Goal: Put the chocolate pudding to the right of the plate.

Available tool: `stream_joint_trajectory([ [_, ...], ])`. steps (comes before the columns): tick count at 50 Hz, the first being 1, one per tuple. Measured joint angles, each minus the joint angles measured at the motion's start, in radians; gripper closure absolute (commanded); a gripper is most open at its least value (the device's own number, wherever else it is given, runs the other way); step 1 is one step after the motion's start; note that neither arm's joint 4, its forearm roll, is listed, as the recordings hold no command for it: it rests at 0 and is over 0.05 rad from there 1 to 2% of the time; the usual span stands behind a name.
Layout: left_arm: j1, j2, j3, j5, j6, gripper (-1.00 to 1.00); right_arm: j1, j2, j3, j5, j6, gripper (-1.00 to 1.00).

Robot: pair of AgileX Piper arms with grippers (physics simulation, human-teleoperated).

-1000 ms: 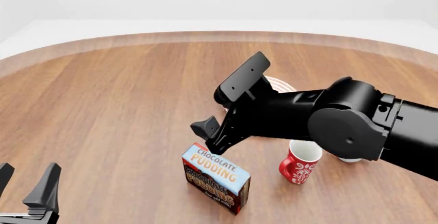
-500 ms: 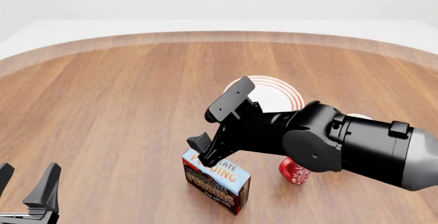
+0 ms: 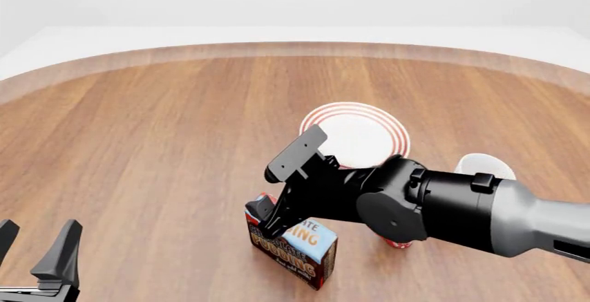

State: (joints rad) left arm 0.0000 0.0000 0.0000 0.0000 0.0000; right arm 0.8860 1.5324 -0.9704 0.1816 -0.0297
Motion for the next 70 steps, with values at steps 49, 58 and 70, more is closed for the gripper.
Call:
stream_joint_trajectory([
  [49, 0.0, 0.0, 0.0, 0.0, 0.0, -1.0, -0.02, 0.112, 0.049, -0.103, 0.046, -1.0],
  [58, 0.0, 0.0, 0.0, 0.0, 0.0, -1.0, -0.022, 0.118, 0.059, -0.122, 0.039, 1.0],
  [70, 0.0, 0.0, 0.0, 0.0, 0.0, -1.0, -0.02, 0.111, 0.07, -0.134, 0.042, 1.0],
])
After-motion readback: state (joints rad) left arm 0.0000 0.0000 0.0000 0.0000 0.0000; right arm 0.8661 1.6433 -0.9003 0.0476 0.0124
